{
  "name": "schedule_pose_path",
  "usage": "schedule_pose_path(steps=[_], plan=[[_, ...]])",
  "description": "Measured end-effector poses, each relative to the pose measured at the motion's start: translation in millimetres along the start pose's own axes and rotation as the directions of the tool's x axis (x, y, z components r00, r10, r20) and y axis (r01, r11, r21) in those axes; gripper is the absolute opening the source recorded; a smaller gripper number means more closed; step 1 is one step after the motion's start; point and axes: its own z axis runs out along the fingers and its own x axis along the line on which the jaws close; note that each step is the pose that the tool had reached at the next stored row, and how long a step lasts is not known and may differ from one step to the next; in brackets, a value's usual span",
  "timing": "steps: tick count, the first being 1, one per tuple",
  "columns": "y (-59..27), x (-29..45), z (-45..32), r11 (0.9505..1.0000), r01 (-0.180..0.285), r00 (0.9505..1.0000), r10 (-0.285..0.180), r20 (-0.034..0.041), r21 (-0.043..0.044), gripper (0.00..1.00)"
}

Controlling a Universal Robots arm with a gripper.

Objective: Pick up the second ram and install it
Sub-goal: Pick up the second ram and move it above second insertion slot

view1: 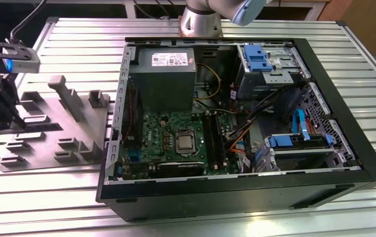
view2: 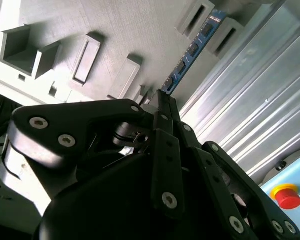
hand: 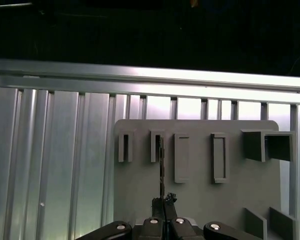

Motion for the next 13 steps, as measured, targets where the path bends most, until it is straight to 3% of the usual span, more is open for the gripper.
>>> schedule_pose_path(steps=[6,13], plan=[[0.2,-0.1,-5.1,1.0000,0.003,1.0000,-0.003,-0.0001,0.0000,0.11],[1.0,-0.5,-20.8,1.0000,0.005,1.0000,-0.005,-0.0003,-0.0002,0.11]])
